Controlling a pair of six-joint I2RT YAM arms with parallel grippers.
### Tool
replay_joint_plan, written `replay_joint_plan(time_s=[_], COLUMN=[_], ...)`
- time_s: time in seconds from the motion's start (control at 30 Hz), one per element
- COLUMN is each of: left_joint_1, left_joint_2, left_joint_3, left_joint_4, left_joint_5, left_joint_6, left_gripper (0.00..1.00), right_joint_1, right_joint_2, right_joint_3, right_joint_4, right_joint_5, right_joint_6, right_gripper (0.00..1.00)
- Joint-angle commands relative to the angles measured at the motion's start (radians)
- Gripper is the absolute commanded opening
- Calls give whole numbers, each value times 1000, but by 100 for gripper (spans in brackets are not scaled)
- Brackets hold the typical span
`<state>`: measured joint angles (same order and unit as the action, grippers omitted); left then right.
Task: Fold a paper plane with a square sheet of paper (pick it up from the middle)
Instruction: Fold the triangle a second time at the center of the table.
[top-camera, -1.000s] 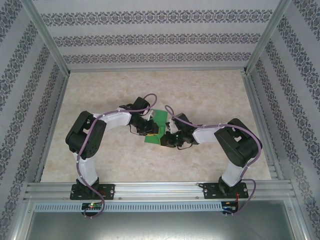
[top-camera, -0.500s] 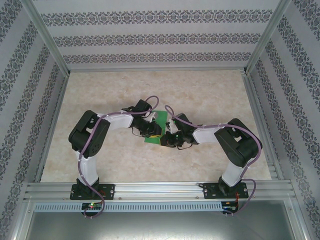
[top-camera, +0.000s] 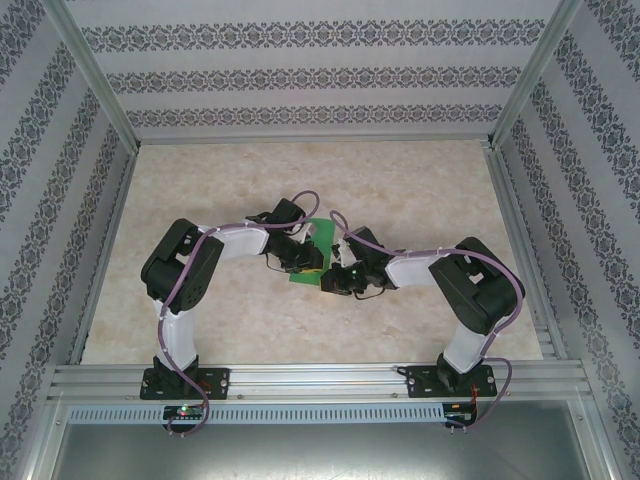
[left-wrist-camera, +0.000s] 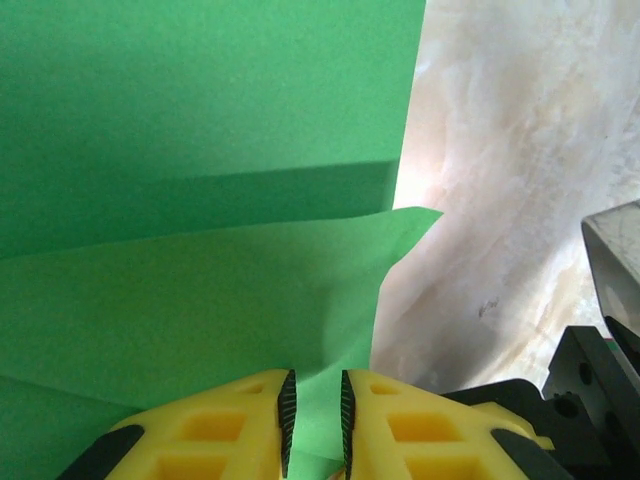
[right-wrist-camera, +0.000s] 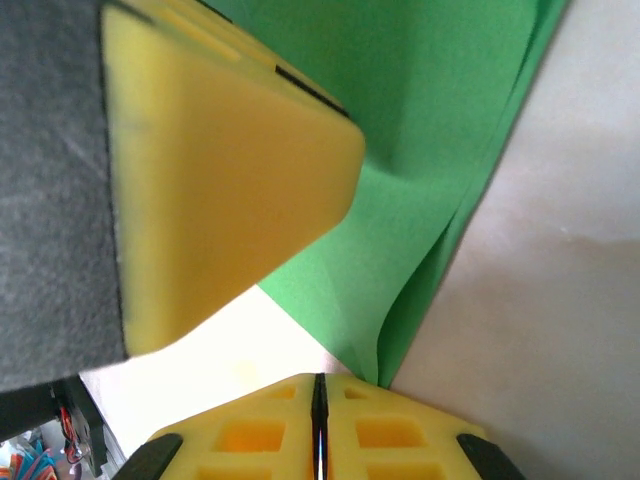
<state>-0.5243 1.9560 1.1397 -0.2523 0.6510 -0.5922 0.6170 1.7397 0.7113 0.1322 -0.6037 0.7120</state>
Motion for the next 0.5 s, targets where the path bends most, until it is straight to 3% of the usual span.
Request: replay_joint_plan(time_s=[0.0, 0.47], left_joint_1=[0, 7], left_joint_2=[33, 19], left_joint_3=[3, -21], left_joint_4=[-7, 59], left_joint_5=[-96, 14], left_joint_6=[-1, -30], left_gripper=[24, 24], right_joint_1=[-3, -76], right_joint_2=[4, -122], right_joint_3=[-34, -77], right_joint_4=[-48, 156], right_joint_5=[45, -55], right_joint_6=[4, 158], right_gripper=[11, 11])
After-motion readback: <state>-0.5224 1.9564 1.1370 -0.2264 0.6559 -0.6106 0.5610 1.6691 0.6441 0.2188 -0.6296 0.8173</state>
